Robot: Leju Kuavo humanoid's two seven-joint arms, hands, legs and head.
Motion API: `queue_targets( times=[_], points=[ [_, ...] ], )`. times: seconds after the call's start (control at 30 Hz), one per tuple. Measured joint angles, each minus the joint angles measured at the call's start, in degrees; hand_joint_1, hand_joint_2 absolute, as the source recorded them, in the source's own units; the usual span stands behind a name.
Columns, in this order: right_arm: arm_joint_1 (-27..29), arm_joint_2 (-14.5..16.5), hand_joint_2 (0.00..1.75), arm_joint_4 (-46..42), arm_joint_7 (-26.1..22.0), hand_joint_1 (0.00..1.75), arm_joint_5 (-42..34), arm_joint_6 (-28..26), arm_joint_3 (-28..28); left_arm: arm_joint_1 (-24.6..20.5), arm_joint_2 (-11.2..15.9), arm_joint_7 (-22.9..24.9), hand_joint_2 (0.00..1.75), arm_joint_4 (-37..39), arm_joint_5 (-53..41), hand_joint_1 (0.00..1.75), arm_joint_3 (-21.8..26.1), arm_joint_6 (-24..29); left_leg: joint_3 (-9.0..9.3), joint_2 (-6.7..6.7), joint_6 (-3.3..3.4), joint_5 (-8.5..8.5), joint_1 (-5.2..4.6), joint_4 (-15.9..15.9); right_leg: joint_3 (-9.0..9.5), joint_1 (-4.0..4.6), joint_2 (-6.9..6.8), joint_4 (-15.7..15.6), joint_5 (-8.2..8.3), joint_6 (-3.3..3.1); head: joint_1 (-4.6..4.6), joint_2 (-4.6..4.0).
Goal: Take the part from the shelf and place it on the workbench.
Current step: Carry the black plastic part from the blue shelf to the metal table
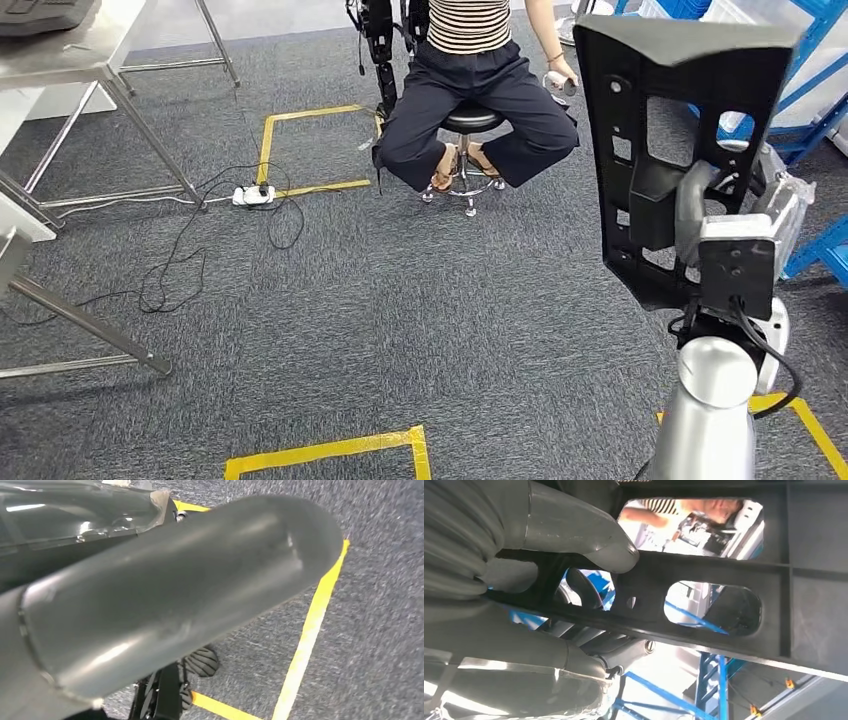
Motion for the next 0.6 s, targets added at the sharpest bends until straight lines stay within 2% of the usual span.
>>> queue_targets(
  times=[0.03,0.07,0.1,0.13,0.17,0.2,0.27,0.3,0.37,0.4,0.5,0.6],
  points=[
    [-0.1,0.1,1.75,0.0,0.1,1.75,0.0,0.0,0.0,-0.1,0.0,0.0,0.0,0.0,-0.1,0.0,0.0,-0.1,-2.15,0.6,-0.13,-1.76,0.06,4.2,0.04,0.17,-0.54,0.0,-0.11,-0.16,-0.07,0.0],
    [-0.1,0.1,1.75,0.0,0.2,1.75,0.1,0.1,0.0,-0.1,0.0,0.0,0.0,0.0,-0.2,0.0,0.0,-0.2,-3.87,0.85,-0.17,-2.8,0.09,7.4,0.07,0.32,-1.08,0.0,-0.19,-0.27,-0.06,0.0],
    [-0.1,0.2,1.75,0.0,0.2,1.75,0.1,0.1,0.0,-0.1,0.0,0.0,0.0,0.0,-0.3,0.0,0.0,-0.3,-4.64,0.96,-0.11,-2.73,0.09,8.6,0.11,0.45,-1.62,0.0,-0.26,-0.36,-0.08,0.0],
    [-0.1,0.2,1.75,0.0,0.3,1.75,0.1,0.1,0.0,0.0,0.0,0.0,0.0,0.0,-0.4,0.0,0.0,-0.4,-4.16,1.07,0.05,-1.56,0.08,7.4,0.21,0.57,-2.15,0.0,-0.34,-0.44,-0.08,0.0],
    [-0.2,0.3,1.75,0.0,0.3,1.75,0.1,0.1,0.0,0.0,0.1,0.0,0.0,0.0,-0.5,0.0,0.0,-0.4,-2.41,1.43,0.35,0.4,0.01,4.0,0.36,0.68,-2.64,0.0,-0.44,-0.54,-0.08,0.0],
    [-0.2,0.3,1.75,0.0,0.3,1.75,0.1,0.1,0.0,-0.1,0.2,0.0,0.0,0.0,-0.6,0.0,0.0,-0.5,-0.06,2.35,0.73,2.32,-0.14,-0.5,0.54,0.79,-3.1,0.0,-0.57,-0.59,-0.08,0.0],
    [-0.4,0.3,1.75,0.0,0.3,1.75,0.1,0.1,0.0,-0.2,0.3,0.0,0.0,0.0,-0.7,0.0,0.0,-0.5,3.31,3.83,1.42,4.38,-0.66,-6.9,0.73,1.19,-3.87,0.0,-0.85,-0.42,-0.01,0.0],
    [-0.5,0.4,1.75,0.0,0.3,1.75,0.1,0.1,0.0,-0.2,0.3,0.0,0.0,0.0,-0.7,0.0,0.0,-0.5,3.81,4.08,1.66,4.47,-0.93,-8.0,0.76,1.3,-4.22,0.0,-0.97,-0.22,0.02,0.0],
    [-0.5,0.4,1.75,0.0,0.3,1.75,0.1,0.1,0.0,-0.2,0.4,0.0,0.0,0.0,-0.7,0.0,0.0,-0.5,3.79,3.1,2.13,4.55,-1.14,-8.3,0.89,1.28,-4.9,-0.1,-1.13,0.21,0.03,0.0],
    [-0.5,0.5,1.75,-0.1,0.3,1.75,0.1,0.1,0.0,-0.2,0.4,0.0,0.0,0.0,-0.7,0.0,0.0,-0.5,4.0,2.62,2.42,4.73,-1.06,-8.7,0.87,1.16,-4.69,0.1,-1.41,0.42,0.09,0.0],
    [-0.5,0.4,1.75,-0.2,0.3,1.75,0.2,0.0,0.0,-0.2,0.4,0.0,0.0,0.0,-0.8,0.0,0.0,-0.5,4.67,1.68,3.1,5.21,-0.63,-9.4,-0.38,0.9,-2.22,3.0,-3.29,0.52,0.25,0.0],
    [-0.5,0.4,1.75,-0.2,0.3,1.75,0.2,0.0,0.0,-0.2,0.4,0.0,0.0,0.0,-0.8,0.0,0.0,-0.5,4.69,1.55,3.18,5.24,-0.6,-9.4,-0.97,0.87,-1.63,4.3,-3.91,0.44,0.26,0.0]
  ],
)
